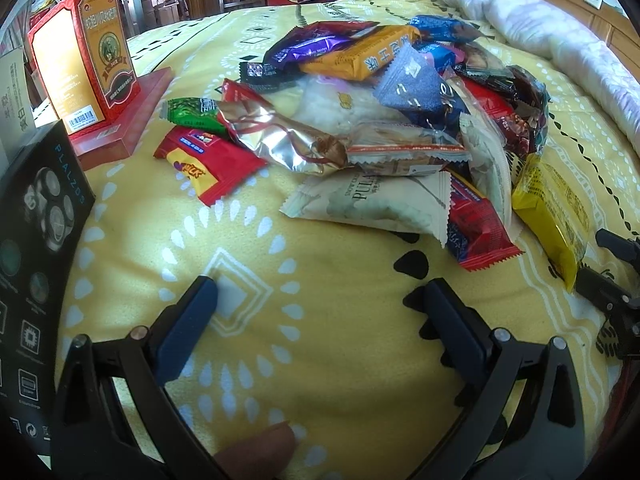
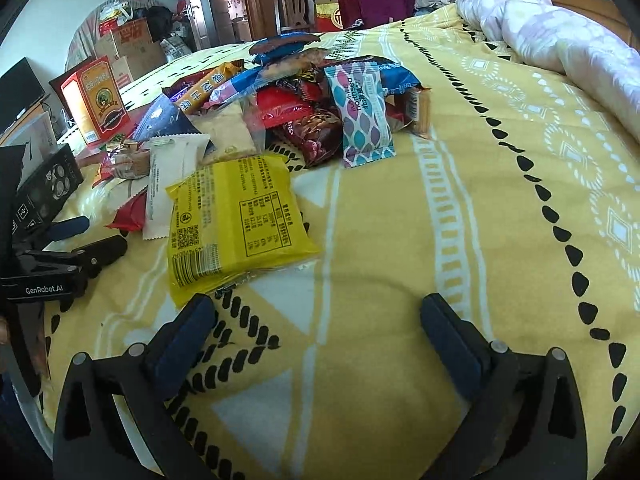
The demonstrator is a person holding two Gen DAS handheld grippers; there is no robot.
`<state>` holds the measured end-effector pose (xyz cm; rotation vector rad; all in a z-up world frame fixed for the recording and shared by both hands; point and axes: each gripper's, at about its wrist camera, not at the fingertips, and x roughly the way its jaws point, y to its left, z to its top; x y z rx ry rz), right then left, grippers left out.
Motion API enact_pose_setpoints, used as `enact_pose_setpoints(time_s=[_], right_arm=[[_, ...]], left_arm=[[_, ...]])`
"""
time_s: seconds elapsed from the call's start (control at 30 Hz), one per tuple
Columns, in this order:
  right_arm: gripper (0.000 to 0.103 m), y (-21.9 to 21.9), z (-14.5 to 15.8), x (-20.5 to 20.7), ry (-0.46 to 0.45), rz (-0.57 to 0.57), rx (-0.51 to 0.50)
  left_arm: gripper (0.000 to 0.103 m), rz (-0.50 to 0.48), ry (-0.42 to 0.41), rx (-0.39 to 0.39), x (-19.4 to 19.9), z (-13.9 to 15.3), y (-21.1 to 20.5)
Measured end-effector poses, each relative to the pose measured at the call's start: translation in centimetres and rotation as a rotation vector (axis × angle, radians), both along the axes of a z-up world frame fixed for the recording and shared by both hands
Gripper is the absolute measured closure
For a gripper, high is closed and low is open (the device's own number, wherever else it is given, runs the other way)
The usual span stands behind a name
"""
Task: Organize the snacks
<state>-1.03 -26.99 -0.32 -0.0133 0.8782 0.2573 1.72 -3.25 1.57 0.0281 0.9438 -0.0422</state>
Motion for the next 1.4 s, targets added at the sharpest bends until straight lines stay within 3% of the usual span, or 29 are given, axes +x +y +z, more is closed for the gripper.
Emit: enact_pose_setpoints(time_s=[1.4], right_arm=[[0.000,-0.12,-0.37,0.32,0.006,-0.003,0.008]], left_arm=[[0.000,0.000,0.009,0.024,0.35,-0.25,-0.13]])
